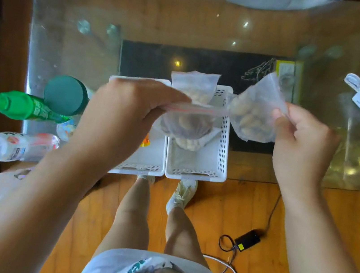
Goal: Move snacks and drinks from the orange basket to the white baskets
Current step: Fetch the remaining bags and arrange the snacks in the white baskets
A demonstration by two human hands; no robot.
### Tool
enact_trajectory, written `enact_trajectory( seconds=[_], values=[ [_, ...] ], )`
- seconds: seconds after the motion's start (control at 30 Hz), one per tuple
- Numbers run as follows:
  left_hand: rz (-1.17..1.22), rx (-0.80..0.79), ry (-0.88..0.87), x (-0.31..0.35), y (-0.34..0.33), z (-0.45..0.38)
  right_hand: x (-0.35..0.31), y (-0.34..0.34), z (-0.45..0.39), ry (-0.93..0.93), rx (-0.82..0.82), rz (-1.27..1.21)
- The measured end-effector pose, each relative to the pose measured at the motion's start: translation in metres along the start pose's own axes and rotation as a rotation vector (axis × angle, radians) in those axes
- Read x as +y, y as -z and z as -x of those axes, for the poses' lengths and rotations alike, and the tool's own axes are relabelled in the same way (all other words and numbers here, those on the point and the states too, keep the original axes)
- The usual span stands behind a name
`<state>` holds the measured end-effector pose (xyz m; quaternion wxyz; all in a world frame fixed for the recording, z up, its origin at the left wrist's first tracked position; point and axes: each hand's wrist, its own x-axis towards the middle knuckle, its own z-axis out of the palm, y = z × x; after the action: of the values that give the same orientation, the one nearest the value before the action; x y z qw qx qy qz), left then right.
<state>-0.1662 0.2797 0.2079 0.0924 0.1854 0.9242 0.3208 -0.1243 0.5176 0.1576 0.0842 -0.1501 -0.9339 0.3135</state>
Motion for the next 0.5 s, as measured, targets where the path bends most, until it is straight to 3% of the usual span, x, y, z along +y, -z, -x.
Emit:
enact_trajectory(
  seconds=[0.27, 0.5],
  values=[
    [-0.032, -0.362, 0.189, -0.003, -0.082, 0.035, 0.035, -0.006, 0.040, -0.164, -0.022, -0.062],
    [-0.022, -0.495, 0.356, -0.038, -0.147, 0.034, 0.042, -0.027, 0.047, -0.264, -0.024, -0.143]
  ],
)
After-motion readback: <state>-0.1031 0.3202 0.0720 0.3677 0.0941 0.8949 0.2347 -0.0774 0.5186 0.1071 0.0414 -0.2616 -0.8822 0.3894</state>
